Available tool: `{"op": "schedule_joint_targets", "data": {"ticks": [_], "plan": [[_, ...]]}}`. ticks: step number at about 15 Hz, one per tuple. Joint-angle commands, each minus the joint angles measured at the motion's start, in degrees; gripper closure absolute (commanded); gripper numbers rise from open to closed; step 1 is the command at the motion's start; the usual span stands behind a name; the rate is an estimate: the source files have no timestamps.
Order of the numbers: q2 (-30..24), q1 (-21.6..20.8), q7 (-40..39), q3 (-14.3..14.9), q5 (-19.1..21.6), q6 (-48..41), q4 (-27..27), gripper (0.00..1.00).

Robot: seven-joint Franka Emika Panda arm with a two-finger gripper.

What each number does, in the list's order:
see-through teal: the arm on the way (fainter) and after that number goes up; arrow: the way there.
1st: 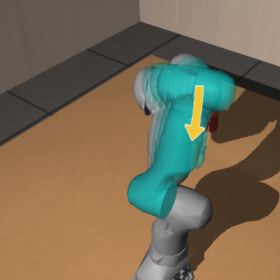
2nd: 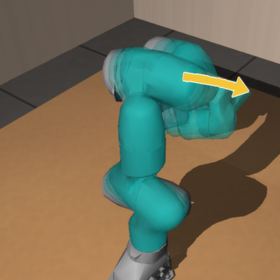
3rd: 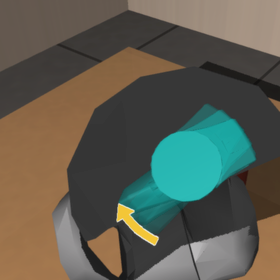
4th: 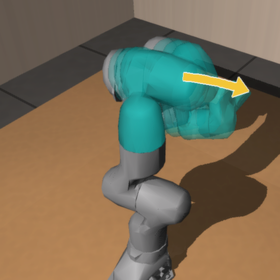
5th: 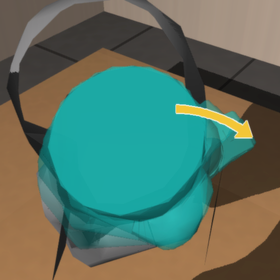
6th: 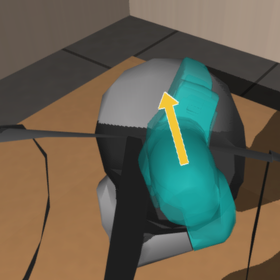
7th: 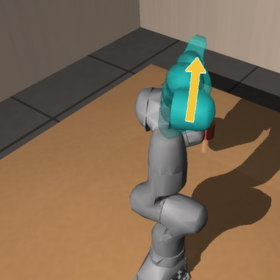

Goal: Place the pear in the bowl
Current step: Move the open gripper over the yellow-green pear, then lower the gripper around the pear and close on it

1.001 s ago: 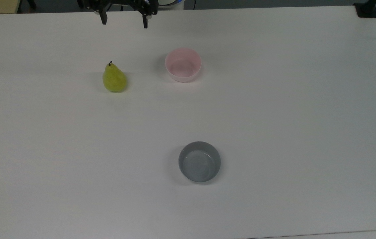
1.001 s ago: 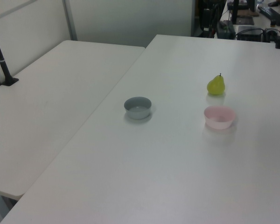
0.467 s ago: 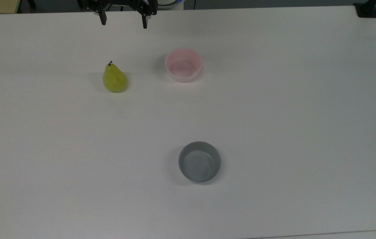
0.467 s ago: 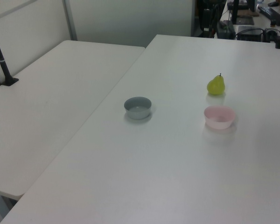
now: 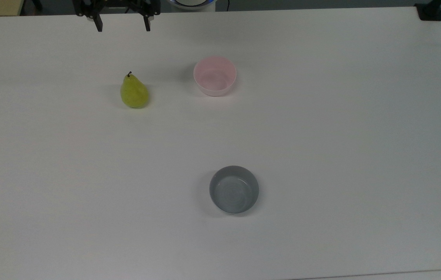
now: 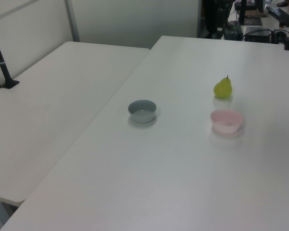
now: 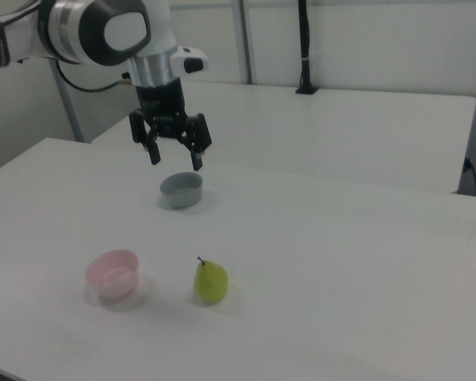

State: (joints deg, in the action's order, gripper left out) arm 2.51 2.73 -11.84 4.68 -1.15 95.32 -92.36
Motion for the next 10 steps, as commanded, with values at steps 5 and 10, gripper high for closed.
{"op": "schedule_joint_targets", "data": {"ticks": [5, 10], "plan": [[0.1, 1.4, -7.6, 0.0, -2.1, 7.8, -14.8, 0.0], [2.4, 2.5, -7.6, 0.0, -6.1, 17.7, -22.2, 0.0]]}}
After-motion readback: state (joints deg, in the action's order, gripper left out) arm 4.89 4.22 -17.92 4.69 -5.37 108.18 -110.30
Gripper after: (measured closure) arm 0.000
